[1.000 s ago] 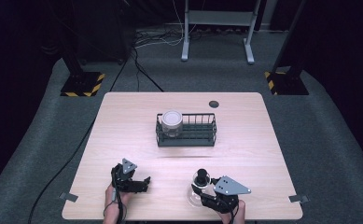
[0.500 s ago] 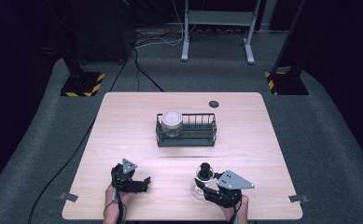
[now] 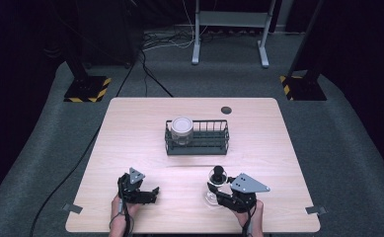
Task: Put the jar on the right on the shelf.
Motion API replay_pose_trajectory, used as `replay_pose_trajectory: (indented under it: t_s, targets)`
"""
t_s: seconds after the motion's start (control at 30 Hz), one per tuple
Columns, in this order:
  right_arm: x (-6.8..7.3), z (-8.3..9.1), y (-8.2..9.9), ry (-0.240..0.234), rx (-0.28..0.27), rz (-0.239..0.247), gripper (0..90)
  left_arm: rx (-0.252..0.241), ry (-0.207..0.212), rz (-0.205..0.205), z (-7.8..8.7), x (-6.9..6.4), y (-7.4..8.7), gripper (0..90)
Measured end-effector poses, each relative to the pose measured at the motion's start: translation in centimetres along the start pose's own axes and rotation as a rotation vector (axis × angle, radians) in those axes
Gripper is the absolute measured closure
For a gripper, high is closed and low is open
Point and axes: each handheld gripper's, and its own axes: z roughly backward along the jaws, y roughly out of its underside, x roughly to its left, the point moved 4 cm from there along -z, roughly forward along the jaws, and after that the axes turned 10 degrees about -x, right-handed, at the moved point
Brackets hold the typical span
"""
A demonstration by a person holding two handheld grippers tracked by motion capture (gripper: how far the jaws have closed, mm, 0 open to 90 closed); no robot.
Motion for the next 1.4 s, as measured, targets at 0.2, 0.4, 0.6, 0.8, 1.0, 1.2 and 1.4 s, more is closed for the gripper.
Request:
replay_pose_trajectory:
  t_s: [0.2, 0.4, 0.6, 0.8, 1.0, 1.2, 1.4]
  targets:
    - [-0.3, -0.2, -0.2, 0.006, -0.002, 0.001, 51.0, -0.002, 0.000, 0.003, 0.0, 0.0, 0.0, 1.2]
    - [-0.7, -0.2, -0.6, 0.013, -0.010, -0.001, 50.9, -0.002, 0.000, 0.001, 0.0, 0.0, 0.0, 1.3]
    - [-1.1, -0.5, -0.8, 0.010, -0.006, -0.002, 51.0, -0.001, 0.000, 0.001, 0.0, 0.0, 0.0, 1.2]
    - [-1.4, -0.9, -1.0, 0.017, -0.012, 0.003, 51.0, -0.001, 0.000, 0.001, 0.0, 0.0, 0.0, 1.2]
    - [-1.8, -1.2, -1.4, 0.021, -0.015, 0.009, 50.9, -0.002, 0.000, 0.001, 0.0, 0.0, 0.0, 1.2]
    - [-2.2, -1.6, -1.8, 0.021, -0.015, 0.012, 50.9, 0.001, 0.001, -0.001, 0.0, 0.0, 0.0, 1.2]
    - [-2.7, -2.0, -2.2, 0.025, -0.015, 0.008, 50.9, 0.001, 0.000, -0.001, 0.0, 0.0, 0.0, 1.2]
